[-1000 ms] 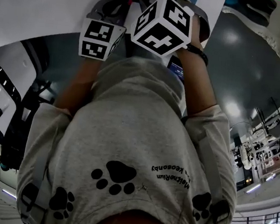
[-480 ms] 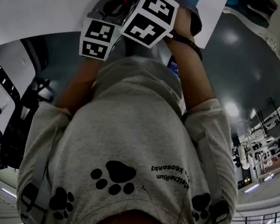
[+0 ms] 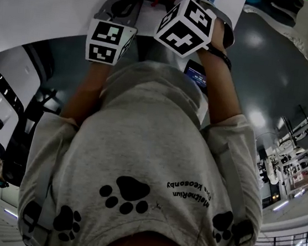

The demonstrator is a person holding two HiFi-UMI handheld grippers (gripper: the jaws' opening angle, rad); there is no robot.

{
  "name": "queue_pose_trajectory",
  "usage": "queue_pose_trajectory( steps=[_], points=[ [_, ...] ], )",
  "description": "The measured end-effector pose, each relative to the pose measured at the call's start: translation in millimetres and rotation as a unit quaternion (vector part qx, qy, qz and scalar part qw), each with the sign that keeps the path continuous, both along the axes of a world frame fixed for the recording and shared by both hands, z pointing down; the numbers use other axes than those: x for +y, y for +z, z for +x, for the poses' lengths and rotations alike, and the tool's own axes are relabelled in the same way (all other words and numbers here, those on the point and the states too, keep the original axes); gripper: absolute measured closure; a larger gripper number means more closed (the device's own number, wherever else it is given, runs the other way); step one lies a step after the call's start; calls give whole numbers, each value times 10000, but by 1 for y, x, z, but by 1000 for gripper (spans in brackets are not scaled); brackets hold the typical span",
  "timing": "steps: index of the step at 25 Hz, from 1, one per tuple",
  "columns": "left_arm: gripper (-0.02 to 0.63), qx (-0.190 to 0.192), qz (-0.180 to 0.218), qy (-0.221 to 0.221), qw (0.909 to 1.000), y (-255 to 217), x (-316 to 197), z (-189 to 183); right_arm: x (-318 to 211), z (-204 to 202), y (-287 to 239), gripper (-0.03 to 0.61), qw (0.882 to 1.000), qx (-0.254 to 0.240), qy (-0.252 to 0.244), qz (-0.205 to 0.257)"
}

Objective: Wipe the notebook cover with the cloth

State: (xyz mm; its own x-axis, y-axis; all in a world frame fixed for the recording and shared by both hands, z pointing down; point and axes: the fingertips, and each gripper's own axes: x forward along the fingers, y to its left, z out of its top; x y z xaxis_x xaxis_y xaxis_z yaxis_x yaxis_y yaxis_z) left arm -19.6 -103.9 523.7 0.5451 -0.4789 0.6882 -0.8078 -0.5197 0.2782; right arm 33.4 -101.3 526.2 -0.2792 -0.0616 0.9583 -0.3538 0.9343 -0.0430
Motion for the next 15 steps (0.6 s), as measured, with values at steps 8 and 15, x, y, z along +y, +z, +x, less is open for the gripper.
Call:
queue_pose_trajectory(
  steps=[8, 15],
  points=[
    [617, -48, 34, 50, 10000, 1, 0, 0, 7, 47, 1, 534, 9988, 226, 446, -2],
    [617, -67, 38, 60, 10000, 0, -1, 1, 12, 83, 3, 534, 9964, 395, 749, 28]
  ],
)
